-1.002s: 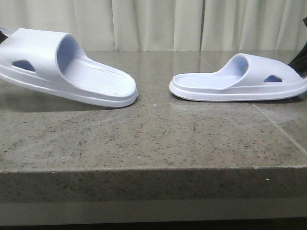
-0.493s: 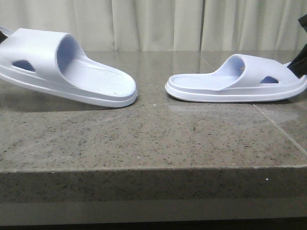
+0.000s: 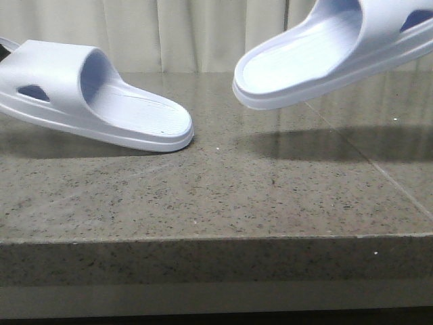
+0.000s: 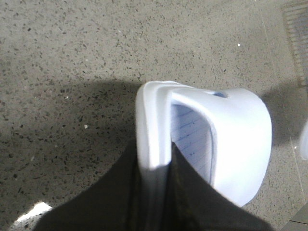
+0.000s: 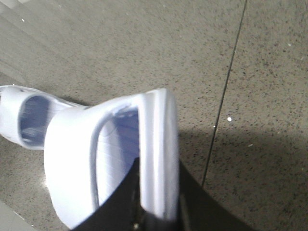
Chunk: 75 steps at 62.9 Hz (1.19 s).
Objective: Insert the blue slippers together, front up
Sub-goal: 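Lift the slipper with the right gripper and swing it toward the left gripper, then push the right-held slipper's toe into the left-held slipper's strap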
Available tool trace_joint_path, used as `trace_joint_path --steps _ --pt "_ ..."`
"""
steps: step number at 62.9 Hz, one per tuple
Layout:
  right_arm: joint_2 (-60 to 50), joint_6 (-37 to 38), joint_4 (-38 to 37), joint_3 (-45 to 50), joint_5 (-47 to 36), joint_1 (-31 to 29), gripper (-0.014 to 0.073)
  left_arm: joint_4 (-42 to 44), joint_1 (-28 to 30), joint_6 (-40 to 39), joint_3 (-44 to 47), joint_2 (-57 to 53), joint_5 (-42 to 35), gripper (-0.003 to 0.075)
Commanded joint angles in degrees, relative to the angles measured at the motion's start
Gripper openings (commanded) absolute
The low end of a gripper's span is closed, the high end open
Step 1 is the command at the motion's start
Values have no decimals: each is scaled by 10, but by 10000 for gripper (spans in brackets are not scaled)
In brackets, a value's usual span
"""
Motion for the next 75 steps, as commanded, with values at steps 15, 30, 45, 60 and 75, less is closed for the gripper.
trace_joint_path --steps 15,30,45,60,75 --pt "-86 5 23 26 0 -59 -64 -68 -6 1 -13 -23 -39 -20" --pt "-77 5 29 35 -15 -61 -64 -128 -72 1 26 -23 -73 -20" --pt "-27 5 47 35 -15 -60 -67 -144 -174 1 69 -23 -142 -20" --pt "45 3 102 35 -18 -30 -67 -144 -212 1 85 -23 -189 -20" --pt "91 -6 106 47 -82 57 -67 -150 -212 1 85 -23 -189 -20"
